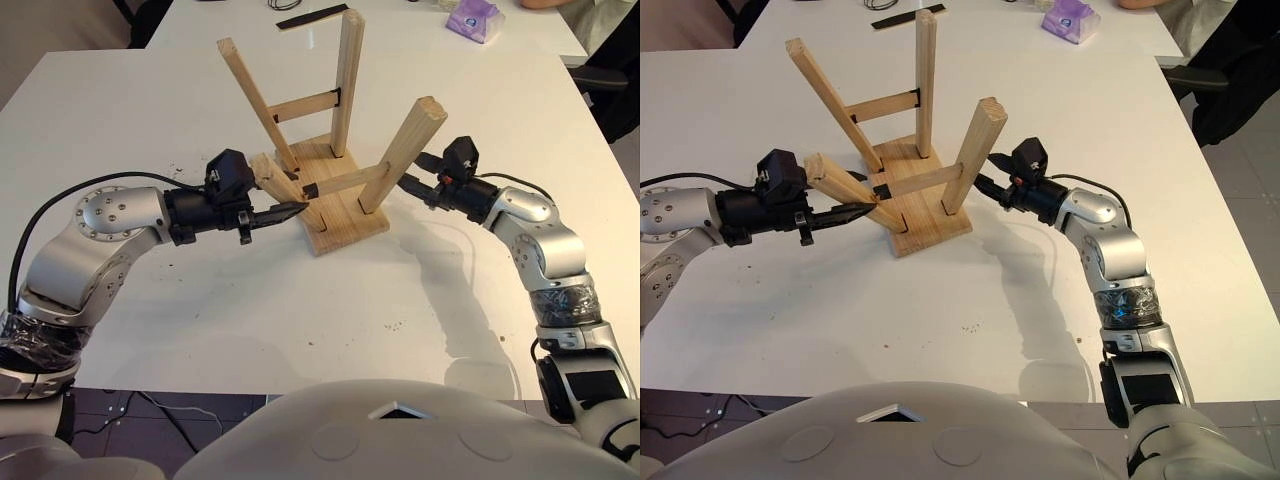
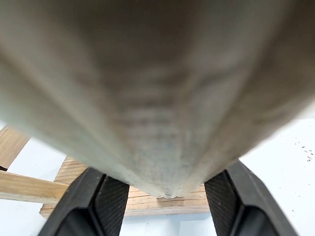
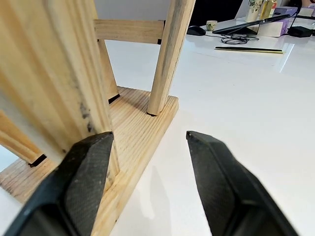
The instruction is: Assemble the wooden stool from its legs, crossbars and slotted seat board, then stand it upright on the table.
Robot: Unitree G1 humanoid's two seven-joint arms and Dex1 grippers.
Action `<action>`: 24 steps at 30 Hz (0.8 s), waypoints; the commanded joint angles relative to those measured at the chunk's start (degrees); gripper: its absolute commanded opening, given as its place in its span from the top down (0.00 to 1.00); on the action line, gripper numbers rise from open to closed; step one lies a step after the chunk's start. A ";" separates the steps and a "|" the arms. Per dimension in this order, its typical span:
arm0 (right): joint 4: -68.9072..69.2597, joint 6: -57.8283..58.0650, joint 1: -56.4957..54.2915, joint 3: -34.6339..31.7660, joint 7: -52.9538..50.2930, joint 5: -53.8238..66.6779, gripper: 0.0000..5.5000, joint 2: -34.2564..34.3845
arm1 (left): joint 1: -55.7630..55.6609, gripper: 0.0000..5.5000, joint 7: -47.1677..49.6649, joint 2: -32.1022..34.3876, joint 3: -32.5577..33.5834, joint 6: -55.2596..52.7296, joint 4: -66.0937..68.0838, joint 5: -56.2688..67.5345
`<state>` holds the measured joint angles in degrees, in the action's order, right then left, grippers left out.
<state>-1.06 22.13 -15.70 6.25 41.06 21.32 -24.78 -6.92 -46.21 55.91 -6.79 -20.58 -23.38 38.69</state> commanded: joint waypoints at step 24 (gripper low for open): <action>1.35 1.28 -6.35 10.85 32.71 2.82 0.50 -3.75 | 1.81 0.63 -11.87 1.51 -6.30 -2.81 6.56 -9.11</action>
<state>-8.48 20.08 -27.35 11.34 67.79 20.89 -28.58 -10.22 -61.43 55.41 -8.85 -15.86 -19.55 37.65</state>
